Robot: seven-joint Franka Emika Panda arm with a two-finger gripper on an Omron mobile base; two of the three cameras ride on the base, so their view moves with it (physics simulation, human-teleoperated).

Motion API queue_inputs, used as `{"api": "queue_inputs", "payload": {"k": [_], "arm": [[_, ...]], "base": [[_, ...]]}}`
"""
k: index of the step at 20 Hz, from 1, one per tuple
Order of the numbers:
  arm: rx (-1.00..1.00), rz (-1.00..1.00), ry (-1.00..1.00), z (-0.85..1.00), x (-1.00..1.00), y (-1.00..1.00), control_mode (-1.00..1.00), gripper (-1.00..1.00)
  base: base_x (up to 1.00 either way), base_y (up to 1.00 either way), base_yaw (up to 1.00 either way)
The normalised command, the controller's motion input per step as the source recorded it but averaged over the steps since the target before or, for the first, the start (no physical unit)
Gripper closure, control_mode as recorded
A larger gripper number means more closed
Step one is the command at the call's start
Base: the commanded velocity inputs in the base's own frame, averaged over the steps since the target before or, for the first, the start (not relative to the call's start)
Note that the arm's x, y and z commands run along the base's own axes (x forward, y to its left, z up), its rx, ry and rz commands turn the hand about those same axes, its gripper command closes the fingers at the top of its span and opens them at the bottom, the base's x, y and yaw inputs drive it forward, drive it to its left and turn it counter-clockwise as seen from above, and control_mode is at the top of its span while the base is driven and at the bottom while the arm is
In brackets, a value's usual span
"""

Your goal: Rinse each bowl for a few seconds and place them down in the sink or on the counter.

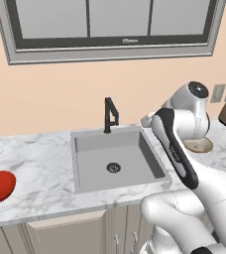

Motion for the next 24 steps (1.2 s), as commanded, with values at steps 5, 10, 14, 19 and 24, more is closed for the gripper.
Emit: {"api": "queue_inputs", "payload": {"k": [5, 10, 14, 19, 24], "arm": [[0.0, 0.04, -0.06, -0.08, 0.14, -0.02, -1.0, -1.0], [0.0, 0.03, -0.07, -0.09, 0.13, 0.0, -1.0, -1.0], [0.01, 0.03, -0.05, -0.06, 0.13, -0.03, -1.0, -1.0], [0.02, 0.04, -0.05, -0.05, 0.09, -0.09, -1.0, -1.0], [0.02, 0.04, -0.04, -0.04, 0.1, -0.07, -1.0, -1.0]], "base": [[0.0, 0.0, 0.0], [0.0, 0.0, 0.0], [0.0, 0.0, 0.0], [0.0, 0.0, 0.0], [0.0, 0.0, 0.0]]}}
